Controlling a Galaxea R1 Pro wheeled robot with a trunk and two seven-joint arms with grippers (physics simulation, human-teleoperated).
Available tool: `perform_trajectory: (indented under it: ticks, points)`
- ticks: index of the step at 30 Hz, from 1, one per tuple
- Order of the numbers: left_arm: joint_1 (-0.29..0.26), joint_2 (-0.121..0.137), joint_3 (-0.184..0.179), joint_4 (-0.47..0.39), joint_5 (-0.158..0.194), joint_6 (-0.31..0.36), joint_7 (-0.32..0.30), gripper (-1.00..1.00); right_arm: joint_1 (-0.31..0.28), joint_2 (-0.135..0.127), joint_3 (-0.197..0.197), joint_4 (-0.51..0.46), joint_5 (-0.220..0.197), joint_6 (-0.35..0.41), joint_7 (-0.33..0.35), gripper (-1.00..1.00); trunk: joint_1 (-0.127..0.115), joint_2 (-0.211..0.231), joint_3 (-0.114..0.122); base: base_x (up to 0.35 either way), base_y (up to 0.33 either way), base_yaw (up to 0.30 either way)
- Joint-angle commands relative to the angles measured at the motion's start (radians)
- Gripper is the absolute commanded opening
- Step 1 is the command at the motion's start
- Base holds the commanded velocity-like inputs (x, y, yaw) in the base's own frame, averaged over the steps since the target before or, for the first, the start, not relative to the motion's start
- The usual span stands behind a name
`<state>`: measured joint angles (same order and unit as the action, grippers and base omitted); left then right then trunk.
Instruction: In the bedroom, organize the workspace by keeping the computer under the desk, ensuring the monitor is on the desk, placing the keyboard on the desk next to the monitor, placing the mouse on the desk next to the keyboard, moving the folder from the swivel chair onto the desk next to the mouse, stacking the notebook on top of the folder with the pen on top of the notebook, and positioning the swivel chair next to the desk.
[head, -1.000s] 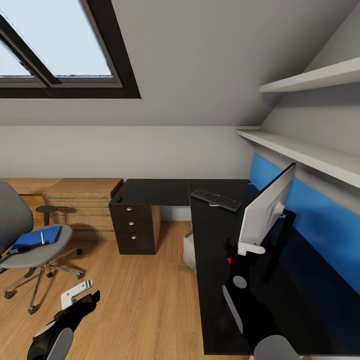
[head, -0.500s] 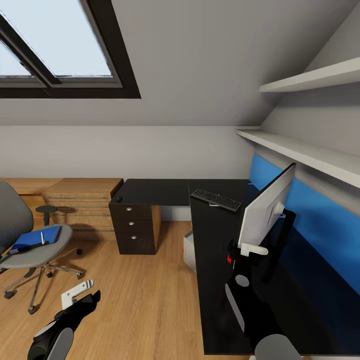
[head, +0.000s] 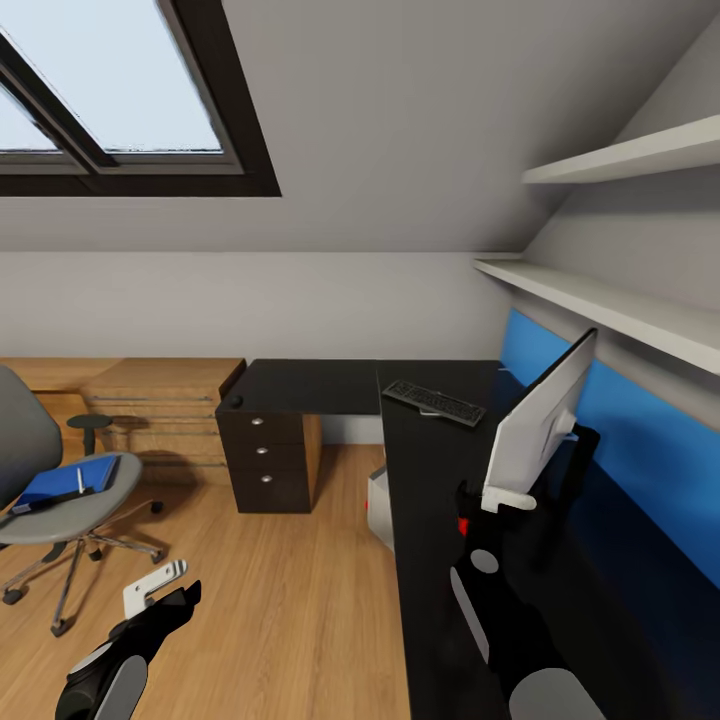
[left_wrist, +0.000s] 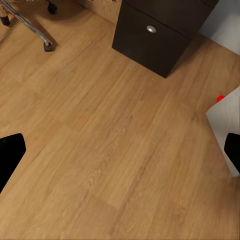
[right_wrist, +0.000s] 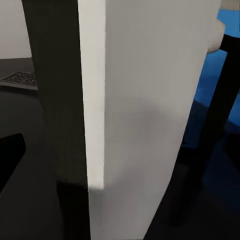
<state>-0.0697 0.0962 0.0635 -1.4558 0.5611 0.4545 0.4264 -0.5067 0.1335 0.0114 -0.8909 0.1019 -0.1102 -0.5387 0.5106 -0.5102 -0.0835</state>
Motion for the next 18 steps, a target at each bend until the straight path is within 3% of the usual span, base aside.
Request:
perform_trajectory:
  ticks: [1, 12, 18]
  points:
    - [-0.001, 0.000, -0.001, -0.001, 0.010, 0.003, 0.008, 1.00, -0.001, 0.000, 0.001, 0.001, 0.007, 0.001, -0.006, 1.00, 0.001, -0.002, -0.002, 0.176, 0.078, 0.000]
    - [-0.001, 0.000, -0.001, 0.000, 0.011, 0.003, 0.008, 1.00, -0.001, 0.000, -0.002, 0.000, 0.006, 0.000, -0.009, 1.00, 0.001, -0.002, -0.002, 0.098, 0.059, 0.000]
    - [-0.001, 0.000, -0.001, 0.001, 0.011, 0.003, 0.008, 1.00, -0.001, 0.000, -0.046, 0.000, 0.007, -0.001, -0.009, 1.00, 0.001, -0.002, -0.002, 0.006, 0.004, 0.000]
